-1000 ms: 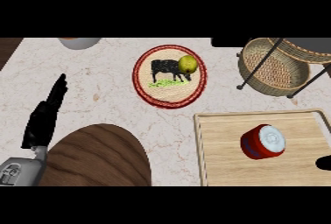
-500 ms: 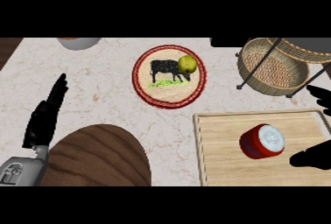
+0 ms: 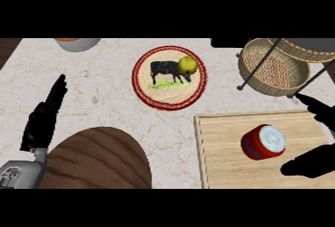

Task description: Pick the can from the tray and place it in the tiered basket

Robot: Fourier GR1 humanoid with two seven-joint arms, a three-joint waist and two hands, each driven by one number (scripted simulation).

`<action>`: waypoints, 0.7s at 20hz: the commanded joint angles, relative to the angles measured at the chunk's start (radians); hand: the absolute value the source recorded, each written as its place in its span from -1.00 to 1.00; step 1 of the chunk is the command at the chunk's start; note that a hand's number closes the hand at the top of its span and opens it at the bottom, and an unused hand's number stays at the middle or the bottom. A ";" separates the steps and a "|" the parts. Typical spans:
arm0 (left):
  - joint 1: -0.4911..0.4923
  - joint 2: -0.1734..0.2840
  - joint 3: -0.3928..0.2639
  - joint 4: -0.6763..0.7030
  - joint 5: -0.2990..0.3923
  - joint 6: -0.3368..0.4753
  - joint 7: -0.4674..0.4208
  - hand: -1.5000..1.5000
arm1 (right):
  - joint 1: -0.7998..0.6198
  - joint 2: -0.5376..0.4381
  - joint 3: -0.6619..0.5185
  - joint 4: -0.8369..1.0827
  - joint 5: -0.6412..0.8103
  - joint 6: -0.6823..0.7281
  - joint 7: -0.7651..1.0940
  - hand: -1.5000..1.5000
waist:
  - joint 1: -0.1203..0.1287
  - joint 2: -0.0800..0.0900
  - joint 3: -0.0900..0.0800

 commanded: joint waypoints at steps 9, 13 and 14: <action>-0.037 0.011 0.043 0.022 -0.010 -0.041 0.013 0.00 | -0.057 0.055 0.112 -0.008 0.166 -0.012 0.211 -1.00 | 0.003 0.002 0.000; 0.031 -0.020 0.020 -0.016 -0.029 -0.034 -0.007 0.00 | -0.033 0.074 0.109 -0.022 0.171 -0.007 0.209 -1.00 | 0.001 -0.001 0.000; 0.015 -0.032 0.014 -0.014 -0.035 -0.020 0.003 0.00 | -0.066 0.106 0.174 -0.059 0.180 -0.022 0.304 -1.00 | 0.005 -0.001 -0.001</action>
